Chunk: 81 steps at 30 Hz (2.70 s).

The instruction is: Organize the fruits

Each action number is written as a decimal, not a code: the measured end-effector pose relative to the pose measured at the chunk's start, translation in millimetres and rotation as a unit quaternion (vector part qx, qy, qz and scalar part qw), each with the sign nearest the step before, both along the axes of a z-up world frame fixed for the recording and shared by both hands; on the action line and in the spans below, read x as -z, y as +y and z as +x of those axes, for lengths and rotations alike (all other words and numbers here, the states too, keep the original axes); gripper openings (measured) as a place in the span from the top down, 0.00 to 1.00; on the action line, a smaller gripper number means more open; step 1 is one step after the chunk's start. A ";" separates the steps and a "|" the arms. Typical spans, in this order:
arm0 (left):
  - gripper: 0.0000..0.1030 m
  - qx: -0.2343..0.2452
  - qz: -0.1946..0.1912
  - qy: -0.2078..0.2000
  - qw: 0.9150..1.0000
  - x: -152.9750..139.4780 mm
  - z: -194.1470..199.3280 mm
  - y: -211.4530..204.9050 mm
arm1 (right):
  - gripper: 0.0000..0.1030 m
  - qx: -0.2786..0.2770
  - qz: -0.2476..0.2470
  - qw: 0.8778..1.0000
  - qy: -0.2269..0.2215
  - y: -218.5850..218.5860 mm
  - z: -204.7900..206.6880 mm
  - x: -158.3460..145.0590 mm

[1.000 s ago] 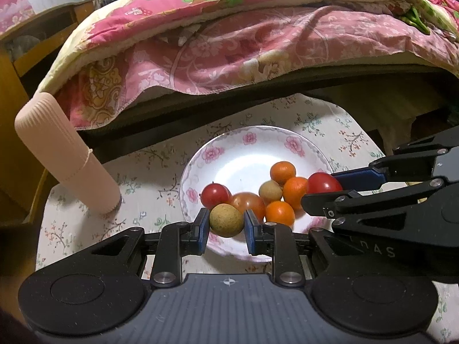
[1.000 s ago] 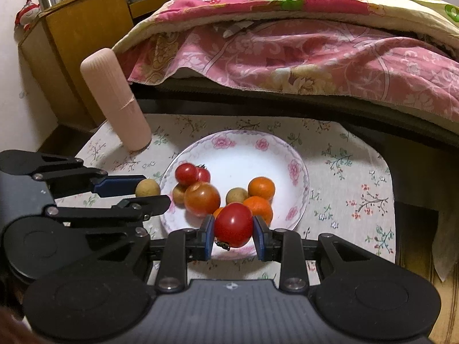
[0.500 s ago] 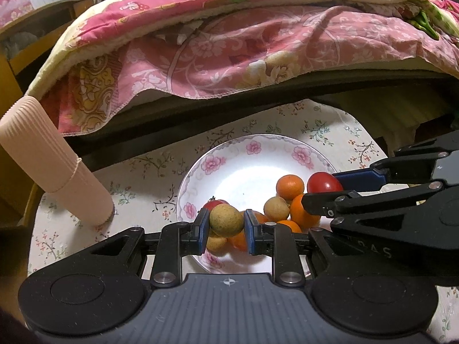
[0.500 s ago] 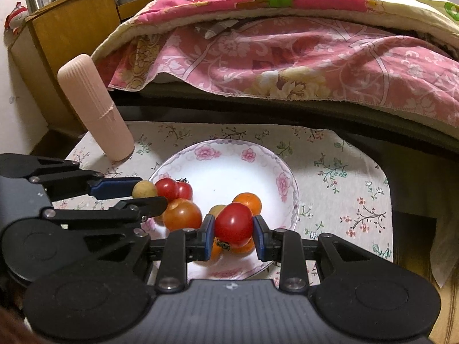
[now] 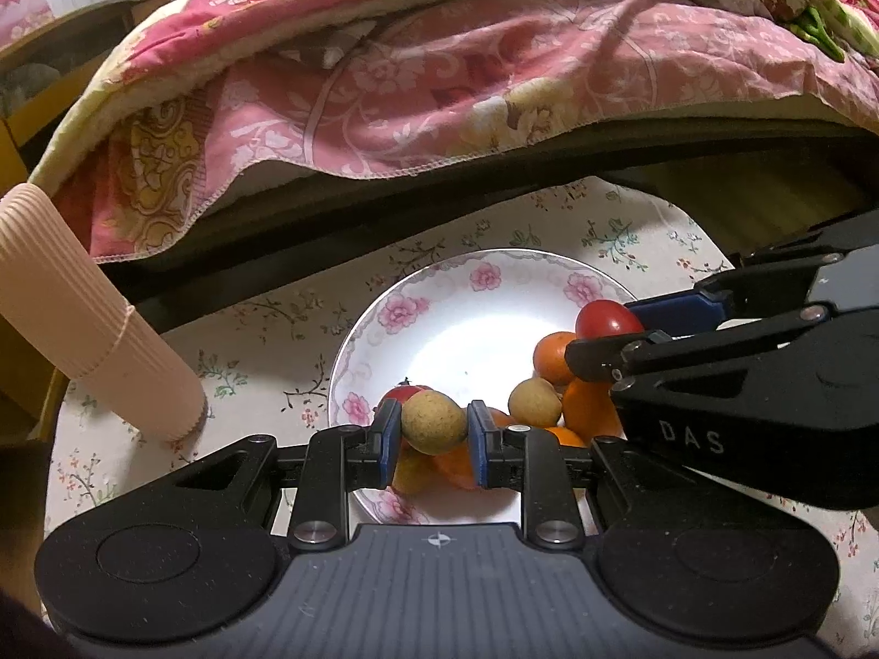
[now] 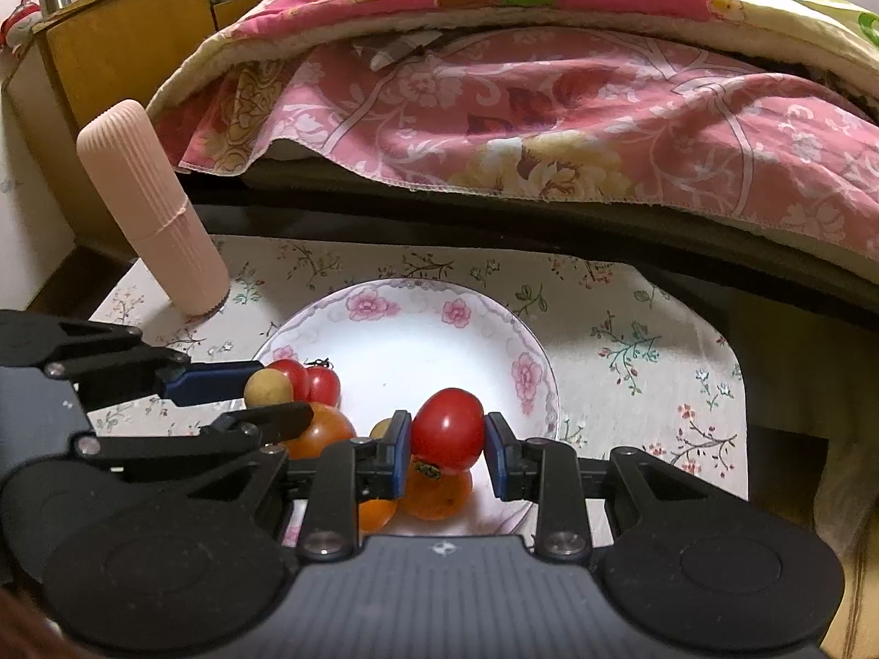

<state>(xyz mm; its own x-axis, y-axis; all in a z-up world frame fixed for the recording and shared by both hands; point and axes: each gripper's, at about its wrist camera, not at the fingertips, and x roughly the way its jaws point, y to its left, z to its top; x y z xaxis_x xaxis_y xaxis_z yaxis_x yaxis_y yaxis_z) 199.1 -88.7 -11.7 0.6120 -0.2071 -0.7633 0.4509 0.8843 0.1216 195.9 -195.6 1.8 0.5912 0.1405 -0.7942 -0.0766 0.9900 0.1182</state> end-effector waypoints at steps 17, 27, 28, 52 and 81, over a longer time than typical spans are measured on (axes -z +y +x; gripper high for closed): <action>0.61 -0.006 0.016 -0.016 1.000 4.8 7.5 -0.9 | 0.70 0.001 -0.001 1.000 0.002 0.3 11.5 4.7; 0.53 -0.015 0.007 -0.008 1.000 5.5 11.4 4.8 | 0.70 0.008 0.006 1.000 0.009 -2.2 13.6 6.3; 0.52 -0.016 0.005 -0.006 1.000 5.0 11.7 5.4 | 0.70 0.008 0.008 1.000 0.010 -2.7 13.5 6.4; 0.09 -0.048 -0.061 -0.037 0.996 -34.6 -31.3 29.7 | 0.58 0.054 0.051 0.997 -0.034 -18.9 -24.2 -29.5; 0.00 -0.176 -0.081 -0.064 0.979 -44.8 -157.6 84.1 | 0.58 0.052 0.090 0.994 -0.043 10.9 -188.7 -55.9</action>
<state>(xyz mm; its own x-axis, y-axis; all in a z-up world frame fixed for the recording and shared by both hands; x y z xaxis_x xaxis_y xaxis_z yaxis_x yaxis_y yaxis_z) 41.5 -4.6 33.0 0.7563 -0.0784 -0.6495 0.1055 0.9944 0.0028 7.2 -184.6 57.8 0.6743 0.2101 -0.7079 0.0073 0.9567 0.2909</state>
